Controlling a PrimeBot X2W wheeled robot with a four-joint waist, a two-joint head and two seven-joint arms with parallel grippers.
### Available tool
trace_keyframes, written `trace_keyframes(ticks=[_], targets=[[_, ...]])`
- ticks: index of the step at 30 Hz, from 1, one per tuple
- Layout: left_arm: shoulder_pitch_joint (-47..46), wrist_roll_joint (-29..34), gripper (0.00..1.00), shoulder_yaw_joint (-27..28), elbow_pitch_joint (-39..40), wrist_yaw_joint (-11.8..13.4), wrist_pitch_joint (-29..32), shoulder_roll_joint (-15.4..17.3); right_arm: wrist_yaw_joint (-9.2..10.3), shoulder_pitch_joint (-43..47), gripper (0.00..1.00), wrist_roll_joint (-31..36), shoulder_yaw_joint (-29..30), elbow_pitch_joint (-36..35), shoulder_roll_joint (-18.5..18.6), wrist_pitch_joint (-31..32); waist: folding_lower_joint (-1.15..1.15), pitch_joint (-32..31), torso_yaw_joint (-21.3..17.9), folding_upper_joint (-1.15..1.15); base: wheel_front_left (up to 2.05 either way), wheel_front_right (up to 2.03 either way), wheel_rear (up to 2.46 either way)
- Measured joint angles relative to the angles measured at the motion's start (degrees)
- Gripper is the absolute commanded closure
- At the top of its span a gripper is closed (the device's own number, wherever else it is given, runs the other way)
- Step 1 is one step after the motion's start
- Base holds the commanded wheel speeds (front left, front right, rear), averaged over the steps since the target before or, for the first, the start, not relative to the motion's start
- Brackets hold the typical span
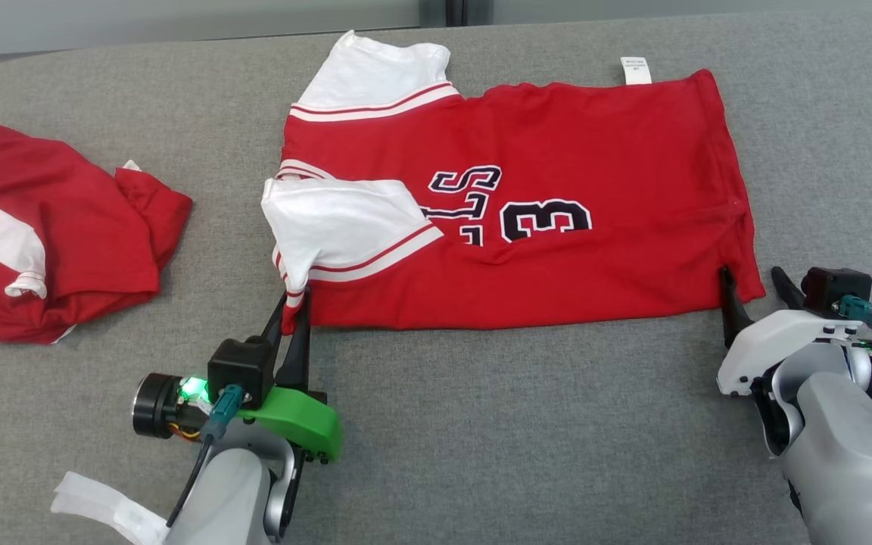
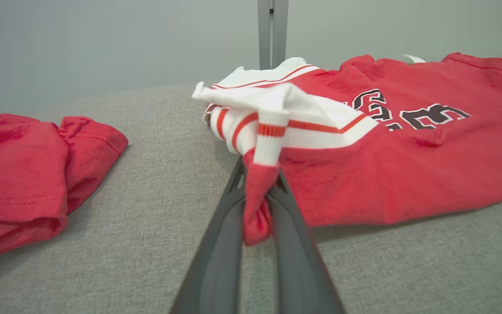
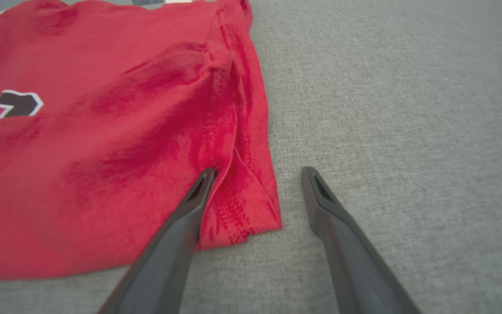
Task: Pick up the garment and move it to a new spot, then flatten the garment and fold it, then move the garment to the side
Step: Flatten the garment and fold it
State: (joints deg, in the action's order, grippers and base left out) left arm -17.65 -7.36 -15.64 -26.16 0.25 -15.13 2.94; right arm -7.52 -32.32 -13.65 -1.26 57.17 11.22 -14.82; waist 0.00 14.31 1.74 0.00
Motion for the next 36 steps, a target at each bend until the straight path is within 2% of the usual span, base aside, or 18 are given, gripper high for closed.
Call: trace_keyframes(ticks=[1,2,3,4,12,18,27,31,36], targets=[[0.0,-0.1,1.0,0.0,-0.2,0.0,0.0,0.0,0.0,-0.1,0.0,-0.5,-0.3,0.4,-0.2,0.0,0.0,-0.1,-0.1,0.0,0.0,0.0,0.0],[0.1,-0.1,1.0,0.0,-0.3,0.1,0.0,0.0,0.01,-0.1,0.42,-1.0,-0.7,0.7,-0.4,-0.2,0.0,-0.2,-0.2,0.0,0.0,0.0,0.0],[0.1,-0.1,1.0,0.0,-0.5,0.2,0.0,0.0,0.02,-0.2,0.78,-1.5,-1.3,1.1,-0.6,-0.2,0.0,-0.3,-0.4,0.0,0.0,0.0,0.0],[0.1,-0.1,1.0,0.1,-0.8,0.3,0.0,0.0,0.03,-0.3,1.0,-2.1,-1.9,1.4,-0.7,-0.2,0.0,-0.5,-0.5,0.0,0.0,0.0,0.0],[2.7,-1.0,1.0,0.7,-7.0,0.5,0.0,0.5,0.0,1.7,1.0,-10.7,-6.0,0.1,-1.4,-0.2,0.0,-3.3,-1.9,0.0,0.0,0.0,0.0],[4.5,-2.8,1.0,1.3,-9.9,-0.3,0.1,1.3,0.0,6.9,1.0,-18.4,-10.5,-4.8,0.7,1.9,0.0,-7.1,-3.3,0.0,0.0,0.0,0.0],[9.0,-5.1,1.0,1.6,-6.7,-1.8,2.8,3.0,-0.02,15.3,1.0,-29.1,-13.9,-16.3,6.2,8.2,0.0,-11.4,-5.1,0.0,0.0,0.0,0.0],[11.4,-5.2,1.0,0.2,-3.9,-2.9,6.1,3.8,-0.03,19.3,1.0,-31.3,-13.9,-19.9,8.6,11.7,0.0,-12.6,-5.6,0.0,0.0,0.0,0.0],[14.1,-5.6,1.0,-1.5,-1.7,-3.9,11.0,4.7,-0.02,23.0,1.0,-32.6,-13.2,-22.1,9.1,15.3,0.0,-13.2,-5.8,0.0,0.0,0.0,0.0]])
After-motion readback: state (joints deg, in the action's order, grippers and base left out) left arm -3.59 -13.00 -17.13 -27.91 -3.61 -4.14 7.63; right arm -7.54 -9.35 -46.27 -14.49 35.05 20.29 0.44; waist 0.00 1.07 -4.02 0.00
